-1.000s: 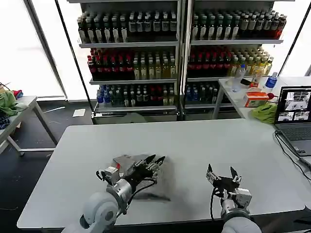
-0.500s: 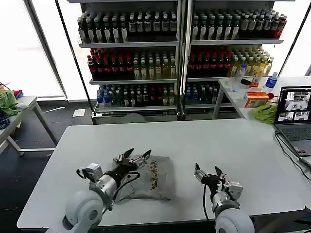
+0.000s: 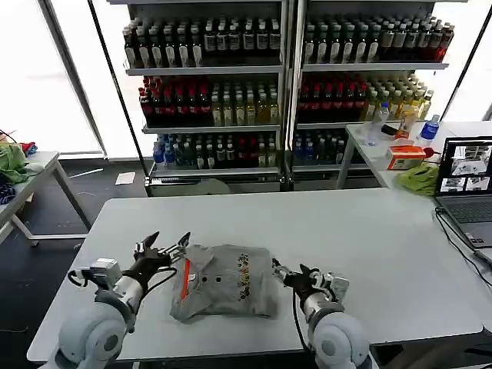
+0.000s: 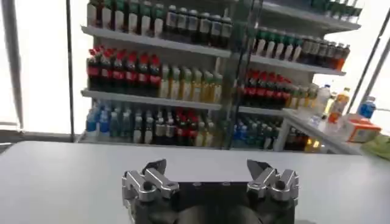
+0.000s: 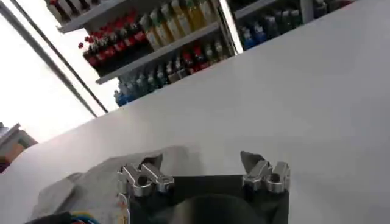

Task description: Fold and organize the clothes.

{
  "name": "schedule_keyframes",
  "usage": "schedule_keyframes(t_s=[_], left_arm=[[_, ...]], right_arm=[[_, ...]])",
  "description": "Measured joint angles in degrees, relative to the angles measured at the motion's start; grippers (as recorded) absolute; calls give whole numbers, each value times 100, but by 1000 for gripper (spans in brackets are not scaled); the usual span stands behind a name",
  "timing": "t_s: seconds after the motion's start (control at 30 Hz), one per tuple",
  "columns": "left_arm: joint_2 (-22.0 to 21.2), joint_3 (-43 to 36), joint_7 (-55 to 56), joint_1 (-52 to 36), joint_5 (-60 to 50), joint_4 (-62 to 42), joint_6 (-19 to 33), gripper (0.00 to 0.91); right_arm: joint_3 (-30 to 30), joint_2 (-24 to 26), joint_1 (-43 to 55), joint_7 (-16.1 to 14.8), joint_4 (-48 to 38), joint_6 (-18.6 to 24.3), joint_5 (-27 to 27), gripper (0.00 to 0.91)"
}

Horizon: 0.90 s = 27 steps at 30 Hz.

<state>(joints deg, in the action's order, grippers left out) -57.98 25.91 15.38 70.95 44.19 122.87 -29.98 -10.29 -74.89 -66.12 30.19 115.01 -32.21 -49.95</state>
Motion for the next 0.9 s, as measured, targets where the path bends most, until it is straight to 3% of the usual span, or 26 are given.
schedule_keyframes(t_s=[0.07, 0.23, 0.3, 0.33, 0.37, 0.4, 0.9], left_arm=[[46, 100, 20, 36, -46, 0, -15, 907], [148, 305, 38, 127, -115, -32, -45, 907], [158, 352, 47, 135, -128, -50, -54, 907], [158, 366, 53, 135, -133, -61, -60, 907], [158, 376, 55, 135, -143, -71, -65, 907], [156, 383, 56, 134, -152, -80, -69, 907], [176, 544, 113, 208, -181, -148, -132, 907]], right_arm=[[98, -13, 79, 28, -107, -14, -83, 786], [287, -73, 173, 85, -323, -39, -196, 685], [345, -95, 197, 107, -393, -45, -221, 494], [368, -101, 208, 114, -421, -48, -229, 242], [392, -106, 222, 118, -446, -51, -236, 60], [416, -111, 236, 124, -465, -52, -239, 0], [467, -10, 390, 161, -628, -66, -272, 0]])
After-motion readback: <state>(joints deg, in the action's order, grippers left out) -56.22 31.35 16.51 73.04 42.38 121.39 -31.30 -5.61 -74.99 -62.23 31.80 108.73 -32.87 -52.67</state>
